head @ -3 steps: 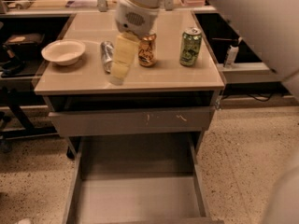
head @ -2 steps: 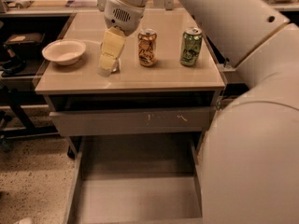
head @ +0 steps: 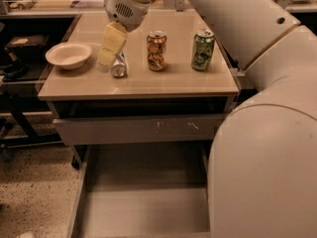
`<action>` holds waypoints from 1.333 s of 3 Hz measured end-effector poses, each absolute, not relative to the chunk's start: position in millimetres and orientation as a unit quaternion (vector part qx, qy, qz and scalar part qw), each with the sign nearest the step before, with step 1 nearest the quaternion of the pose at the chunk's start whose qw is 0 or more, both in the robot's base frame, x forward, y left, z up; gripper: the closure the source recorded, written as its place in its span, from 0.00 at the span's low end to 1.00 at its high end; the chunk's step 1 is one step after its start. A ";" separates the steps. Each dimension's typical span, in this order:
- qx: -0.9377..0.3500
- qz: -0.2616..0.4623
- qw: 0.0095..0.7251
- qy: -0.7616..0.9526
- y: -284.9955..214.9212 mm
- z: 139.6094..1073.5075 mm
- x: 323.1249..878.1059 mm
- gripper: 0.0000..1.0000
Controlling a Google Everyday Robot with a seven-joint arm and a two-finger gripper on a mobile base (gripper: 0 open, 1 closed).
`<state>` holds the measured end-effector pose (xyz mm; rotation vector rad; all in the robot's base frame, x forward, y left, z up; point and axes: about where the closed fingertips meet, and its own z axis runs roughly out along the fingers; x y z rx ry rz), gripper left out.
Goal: Place redbull can into middle drawer
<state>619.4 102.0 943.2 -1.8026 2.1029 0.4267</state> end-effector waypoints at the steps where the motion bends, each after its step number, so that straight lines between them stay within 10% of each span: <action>1: -0.614 0.140 0.180 0.755 108.0 951.7 637.8 0.00; 4: -0.580 0.144 0.188 0.780 129.7 935.0 691.6 0.00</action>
Offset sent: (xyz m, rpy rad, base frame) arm 0.0595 0.0098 0.0108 -0.0429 0.0283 -0.1345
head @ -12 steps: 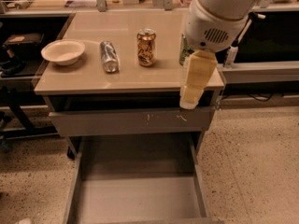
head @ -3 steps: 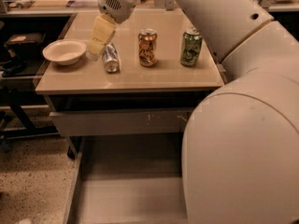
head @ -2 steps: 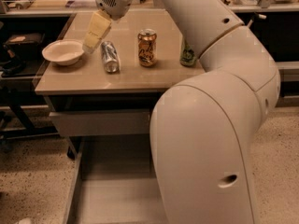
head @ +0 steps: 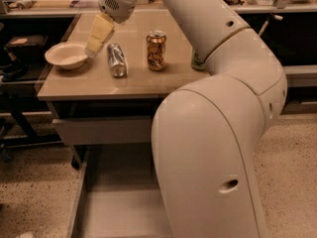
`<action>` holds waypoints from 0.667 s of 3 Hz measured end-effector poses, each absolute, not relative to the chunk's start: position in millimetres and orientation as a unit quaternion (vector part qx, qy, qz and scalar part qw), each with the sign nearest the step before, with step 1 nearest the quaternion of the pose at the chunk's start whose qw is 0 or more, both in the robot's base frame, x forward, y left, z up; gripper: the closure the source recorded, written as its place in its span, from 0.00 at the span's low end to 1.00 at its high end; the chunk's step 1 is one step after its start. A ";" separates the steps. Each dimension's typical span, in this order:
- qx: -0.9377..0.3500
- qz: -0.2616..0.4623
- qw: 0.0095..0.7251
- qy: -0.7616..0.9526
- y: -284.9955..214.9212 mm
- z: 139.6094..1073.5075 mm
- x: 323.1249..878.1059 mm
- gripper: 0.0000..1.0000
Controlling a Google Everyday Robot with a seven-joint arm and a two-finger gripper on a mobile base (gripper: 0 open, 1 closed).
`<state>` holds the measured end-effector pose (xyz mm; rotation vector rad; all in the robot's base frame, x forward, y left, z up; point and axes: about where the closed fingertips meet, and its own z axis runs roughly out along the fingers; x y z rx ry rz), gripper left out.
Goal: Place redbull can into middle drawer
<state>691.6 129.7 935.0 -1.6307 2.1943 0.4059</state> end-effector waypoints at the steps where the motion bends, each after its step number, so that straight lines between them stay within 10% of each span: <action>1: -0.568 0.154 0.159 0.793 140.7 905.3 700.3 0.00; 2: -0.564 0.144 0.138 0.801 147.9 885.0 709.2 0.00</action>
Offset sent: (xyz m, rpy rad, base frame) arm 0.0251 0.0126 -0.0631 -0.1484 0.1585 -0.0388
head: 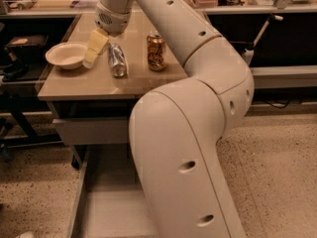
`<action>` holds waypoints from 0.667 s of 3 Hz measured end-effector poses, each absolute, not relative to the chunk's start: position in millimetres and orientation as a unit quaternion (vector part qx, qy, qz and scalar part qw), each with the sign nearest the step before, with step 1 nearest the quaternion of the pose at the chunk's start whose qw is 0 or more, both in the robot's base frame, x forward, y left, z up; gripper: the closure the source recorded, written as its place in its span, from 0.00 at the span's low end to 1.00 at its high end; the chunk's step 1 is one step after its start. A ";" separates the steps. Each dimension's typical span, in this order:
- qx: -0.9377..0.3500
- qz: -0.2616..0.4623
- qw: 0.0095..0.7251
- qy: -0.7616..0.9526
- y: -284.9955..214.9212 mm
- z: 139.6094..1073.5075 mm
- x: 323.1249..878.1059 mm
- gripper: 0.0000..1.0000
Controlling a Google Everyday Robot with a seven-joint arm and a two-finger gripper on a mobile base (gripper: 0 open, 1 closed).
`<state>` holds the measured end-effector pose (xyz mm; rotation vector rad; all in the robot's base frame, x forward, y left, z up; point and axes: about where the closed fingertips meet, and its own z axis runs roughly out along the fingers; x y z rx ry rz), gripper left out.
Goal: Place redbull can into middle drawer
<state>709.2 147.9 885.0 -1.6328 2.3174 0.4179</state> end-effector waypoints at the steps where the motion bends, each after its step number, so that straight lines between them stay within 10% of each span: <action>1: -0.558 0.134 0.127 0.809 147.2 873.7 720.7 0.00; 2: -0.552 0.127 0.126 0.814 143.5 860.5 737.3 0.00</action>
Offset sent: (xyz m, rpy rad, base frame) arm 0.0550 -0.0284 -0.0213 -0.1231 0.0773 -0.0310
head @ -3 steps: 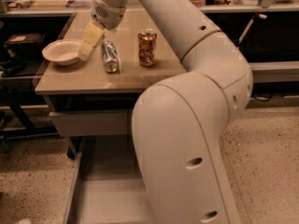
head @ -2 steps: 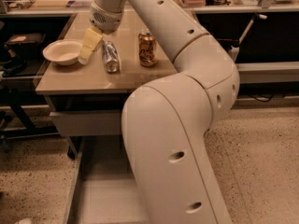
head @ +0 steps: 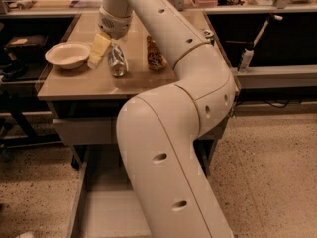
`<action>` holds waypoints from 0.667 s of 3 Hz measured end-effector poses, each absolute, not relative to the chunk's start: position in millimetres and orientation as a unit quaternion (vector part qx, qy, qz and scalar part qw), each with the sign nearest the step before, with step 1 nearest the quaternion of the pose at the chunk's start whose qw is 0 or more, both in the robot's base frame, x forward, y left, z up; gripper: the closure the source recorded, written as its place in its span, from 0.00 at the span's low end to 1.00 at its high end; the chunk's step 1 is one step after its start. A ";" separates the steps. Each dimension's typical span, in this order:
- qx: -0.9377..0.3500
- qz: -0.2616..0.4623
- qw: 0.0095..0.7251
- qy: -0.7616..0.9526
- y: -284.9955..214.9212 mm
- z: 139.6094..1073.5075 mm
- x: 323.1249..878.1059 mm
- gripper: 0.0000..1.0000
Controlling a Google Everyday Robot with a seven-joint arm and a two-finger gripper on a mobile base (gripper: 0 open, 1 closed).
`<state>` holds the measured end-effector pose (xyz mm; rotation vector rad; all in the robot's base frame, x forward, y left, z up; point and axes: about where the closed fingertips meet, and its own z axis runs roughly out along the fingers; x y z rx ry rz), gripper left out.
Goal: Place redbull can into middle drawer
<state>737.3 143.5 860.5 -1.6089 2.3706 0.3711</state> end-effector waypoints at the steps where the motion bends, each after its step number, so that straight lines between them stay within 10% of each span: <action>1: -0.540 0.123 0.124 0.823 131.1 846.9 751.0 0.00; 2: -0.535 0.133 0.111 0.827 138.2 828.7 753.7 0.00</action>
Offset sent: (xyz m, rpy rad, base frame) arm 0.0201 -0.0221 -0.0321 -0.0916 0.1843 -0.0157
